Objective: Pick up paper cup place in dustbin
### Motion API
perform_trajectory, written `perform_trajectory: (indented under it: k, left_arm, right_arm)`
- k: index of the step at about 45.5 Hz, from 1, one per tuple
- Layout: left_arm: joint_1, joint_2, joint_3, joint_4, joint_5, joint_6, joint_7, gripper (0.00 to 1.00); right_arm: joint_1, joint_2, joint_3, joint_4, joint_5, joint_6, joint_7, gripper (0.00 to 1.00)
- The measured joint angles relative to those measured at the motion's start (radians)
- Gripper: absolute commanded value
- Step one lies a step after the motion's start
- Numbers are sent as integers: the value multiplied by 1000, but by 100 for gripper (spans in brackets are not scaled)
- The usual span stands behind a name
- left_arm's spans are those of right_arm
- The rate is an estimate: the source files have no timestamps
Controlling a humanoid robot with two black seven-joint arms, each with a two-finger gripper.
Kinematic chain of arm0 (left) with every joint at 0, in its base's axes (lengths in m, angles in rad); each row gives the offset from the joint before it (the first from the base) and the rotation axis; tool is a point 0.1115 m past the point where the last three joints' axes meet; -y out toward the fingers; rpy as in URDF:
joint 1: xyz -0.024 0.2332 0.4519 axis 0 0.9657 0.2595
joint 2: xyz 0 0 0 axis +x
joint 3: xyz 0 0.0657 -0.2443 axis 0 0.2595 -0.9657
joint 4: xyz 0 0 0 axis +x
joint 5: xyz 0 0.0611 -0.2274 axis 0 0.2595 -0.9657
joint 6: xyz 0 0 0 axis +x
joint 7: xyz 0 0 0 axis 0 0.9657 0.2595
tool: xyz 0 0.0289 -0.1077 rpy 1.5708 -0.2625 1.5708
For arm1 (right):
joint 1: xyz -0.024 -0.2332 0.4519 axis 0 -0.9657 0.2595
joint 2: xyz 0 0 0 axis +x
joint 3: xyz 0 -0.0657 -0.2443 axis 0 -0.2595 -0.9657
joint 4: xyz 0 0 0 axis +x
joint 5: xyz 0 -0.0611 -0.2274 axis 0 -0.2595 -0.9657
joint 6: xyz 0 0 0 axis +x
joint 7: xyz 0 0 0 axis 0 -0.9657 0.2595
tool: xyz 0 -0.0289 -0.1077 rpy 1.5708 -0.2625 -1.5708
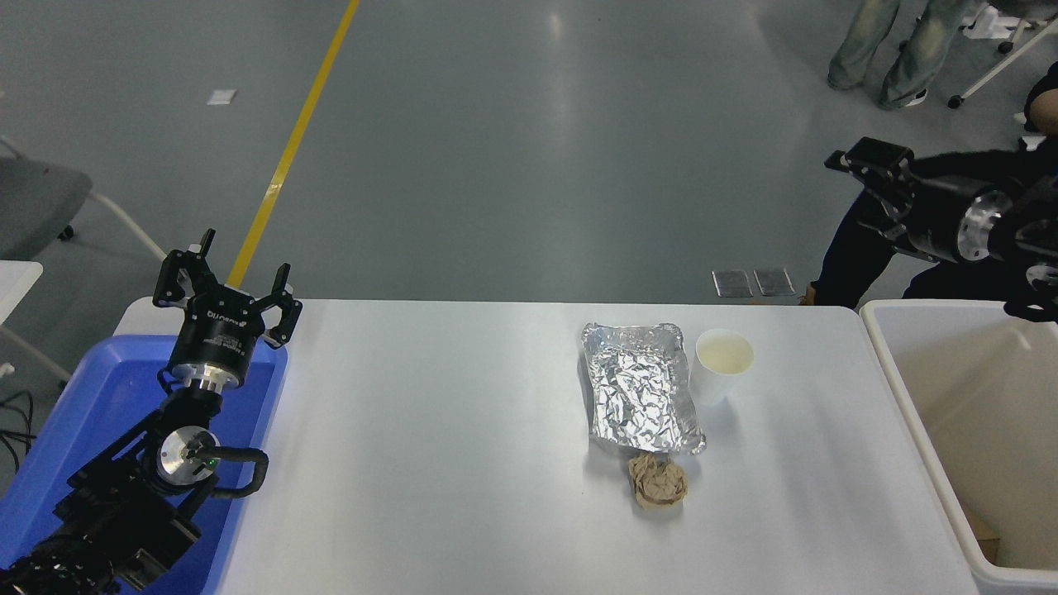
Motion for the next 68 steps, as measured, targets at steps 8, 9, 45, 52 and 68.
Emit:
perform_trajectory:
  k: [8,9,45,52,68]
  left_arm:
    - [0,0,0,0,0,0,0,98]
    - [0,0,0,1,0,0,0,98]
    - [0,0,0,1,0,0,-1,98]
    - [0,0,0,1,0,0,-1,98]
    - [1,0,0,1,0,0,-1,98]
  right_arm:
    - [114,80,-121,44,-1,64,0,100]
    - [125,88,-132,48,-2,73,0,100]
    - [508,302,-373,288,-102,512,-5,100]
    - [557,307,-374,318,-118,528,-6,100]
    - [627,319,-372,353,-132,539,-7,100]
